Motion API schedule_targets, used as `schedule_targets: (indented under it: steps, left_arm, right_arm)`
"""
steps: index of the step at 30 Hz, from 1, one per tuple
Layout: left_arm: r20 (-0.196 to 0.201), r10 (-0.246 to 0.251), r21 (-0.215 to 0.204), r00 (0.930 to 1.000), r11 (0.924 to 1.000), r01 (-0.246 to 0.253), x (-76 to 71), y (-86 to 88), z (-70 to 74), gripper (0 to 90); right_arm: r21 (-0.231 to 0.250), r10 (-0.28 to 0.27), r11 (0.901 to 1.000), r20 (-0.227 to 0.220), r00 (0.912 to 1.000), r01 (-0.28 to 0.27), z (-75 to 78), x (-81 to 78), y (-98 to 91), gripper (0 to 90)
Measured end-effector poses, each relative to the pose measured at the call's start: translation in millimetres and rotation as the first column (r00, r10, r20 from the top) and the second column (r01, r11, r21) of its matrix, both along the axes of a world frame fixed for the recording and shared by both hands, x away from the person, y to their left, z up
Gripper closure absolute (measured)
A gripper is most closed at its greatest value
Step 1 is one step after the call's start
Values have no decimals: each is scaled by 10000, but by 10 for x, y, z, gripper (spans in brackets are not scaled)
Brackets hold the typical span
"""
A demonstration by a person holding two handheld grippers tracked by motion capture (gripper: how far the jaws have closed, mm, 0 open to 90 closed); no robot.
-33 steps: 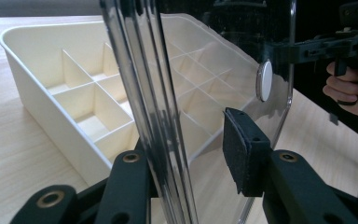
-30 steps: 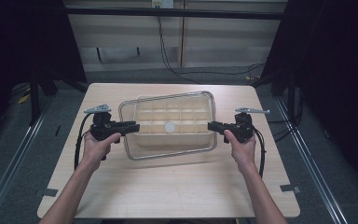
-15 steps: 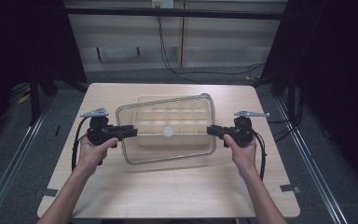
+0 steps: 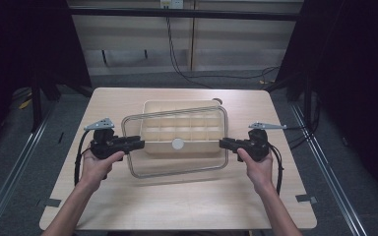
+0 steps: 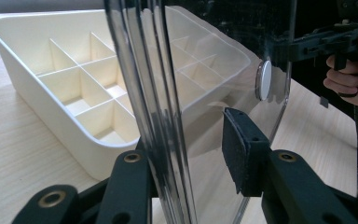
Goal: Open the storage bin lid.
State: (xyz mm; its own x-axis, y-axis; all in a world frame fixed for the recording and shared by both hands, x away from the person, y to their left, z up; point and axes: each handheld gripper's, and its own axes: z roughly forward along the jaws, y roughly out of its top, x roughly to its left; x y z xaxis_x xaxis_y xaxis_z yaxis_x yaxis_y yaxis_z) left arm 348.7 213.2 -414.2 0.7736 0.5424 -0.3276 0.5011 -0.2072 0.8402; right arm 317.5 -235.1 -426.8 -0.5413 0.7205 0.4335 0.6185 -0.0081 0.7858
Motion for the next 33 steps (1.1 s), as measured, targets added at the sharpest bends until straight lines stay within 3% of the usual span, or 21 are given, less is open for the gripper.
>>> schedule_targets:
  steps: [16, 33]
  left_arm:
    - [-246, -29, 185, 9997, 9998, 33, -191, 86, -69, 644]
    - [-439, -499, 444, 9978, 9977, 518, -290, 45, -43, 642]
  right_arm:
    - [-186, 345, 9992, -304, 9989, -351, -74, -151, 69, 704]
    - [-141, 482, 9987, -546, 9973, -491, -123, -418, 30, 714]
